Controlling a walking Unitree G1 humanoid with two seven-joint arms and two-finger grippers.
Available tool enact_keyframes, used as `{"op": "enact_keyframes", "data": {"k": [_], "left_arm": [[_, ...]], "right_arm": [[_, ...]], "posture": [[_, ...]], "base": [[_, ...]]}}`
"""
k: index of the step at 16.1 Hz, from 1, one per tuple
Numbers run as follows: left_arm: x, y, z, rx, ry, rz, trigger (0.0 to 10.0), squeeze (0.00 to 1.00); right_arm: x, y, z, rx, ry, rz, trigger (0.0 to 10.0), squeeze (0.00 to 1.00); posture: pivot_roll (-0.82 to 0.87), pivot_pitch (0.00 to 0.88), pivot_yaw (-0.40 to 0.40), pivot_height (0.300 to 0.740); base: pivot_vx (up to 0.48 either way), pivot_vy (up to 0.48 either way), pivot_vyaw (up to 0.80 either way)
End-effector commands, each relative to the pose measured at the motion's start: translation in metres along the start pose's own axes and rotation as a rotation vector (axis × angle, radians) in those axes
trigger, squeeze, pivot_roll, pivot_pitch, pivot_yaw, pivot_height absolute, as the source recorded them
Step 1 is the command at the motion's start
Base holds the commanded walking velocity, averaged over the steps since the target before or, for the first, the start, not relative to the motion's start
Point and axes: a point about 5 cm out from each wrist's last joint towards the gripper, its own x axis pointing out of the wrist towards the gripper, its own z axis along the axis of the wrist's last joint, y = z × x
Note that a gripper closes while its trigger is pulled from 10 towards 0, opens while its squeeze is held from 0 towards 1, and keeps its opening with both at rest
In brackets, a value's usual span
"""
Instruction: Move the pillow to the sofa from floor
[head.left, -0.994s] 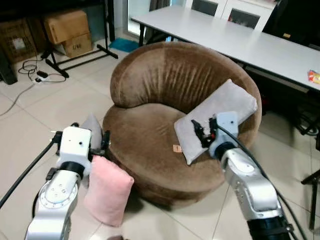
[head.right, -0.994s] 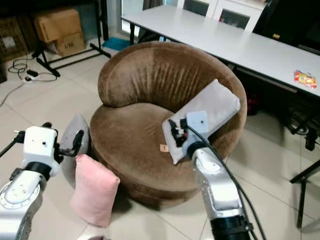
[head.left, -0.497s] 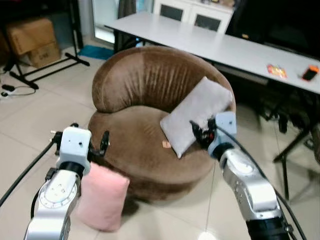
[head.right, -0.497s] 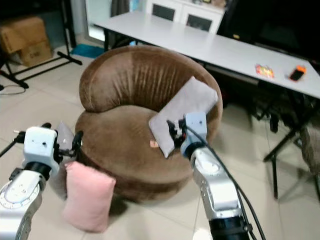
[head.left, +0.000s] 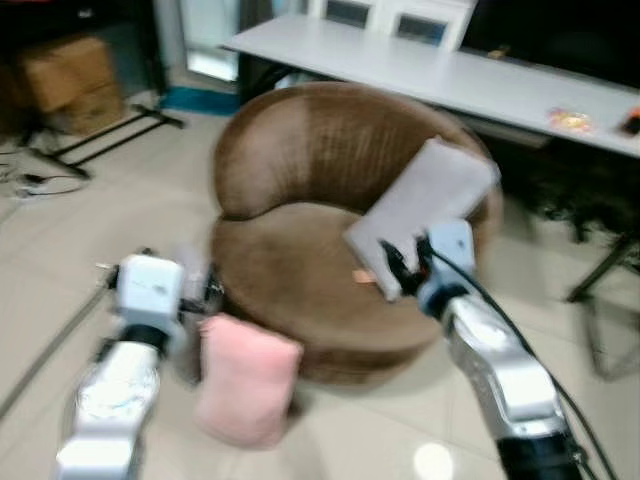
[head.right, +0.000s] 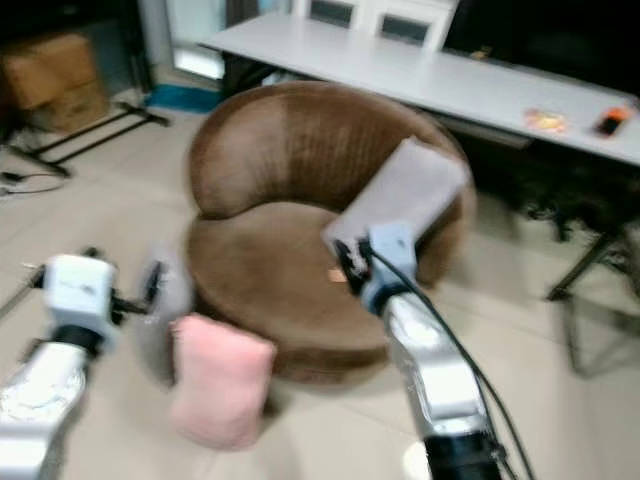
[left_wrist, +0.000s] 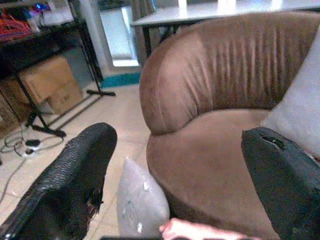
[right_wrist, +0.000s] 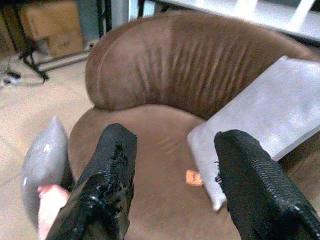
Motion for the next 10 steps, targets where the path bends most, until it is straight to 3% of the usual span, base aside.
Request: {"op": "enact_keyframes", "data": {"k": [1,8,10], "left_arm": [[-0.0019,0.0052,0.0038,0.023,-0.017,0.013,10.0,0.0],[-0.0022,0.0081,0.0068,-0.007,-0.041,0.004,10.0,0.0],[-0.0016,0.0088,0.0068,-0.01,-0.041,0.007,10.0,0.0]], "right_arm": [[0.0009,0.0051,0.0035,-0.003,-0.006,0.038,10.0,0.0],[0.001,0.0099,0.0038,0.021,-0.012,0.076,10.0,0.0],[0.0012,0.0039,0.0022,0.048,-0.013,0.011,10.0,0.0]], "posture": [[0.05,0.0,-0.127,0.74],[0.05,0.0,-0.123,0.74],[0.05,0.0,-0.123,0.74]], "base": [[0.0,0.0,0.8],[0.0,0.0,0.8],[0.0,0.0,0.0]]}}
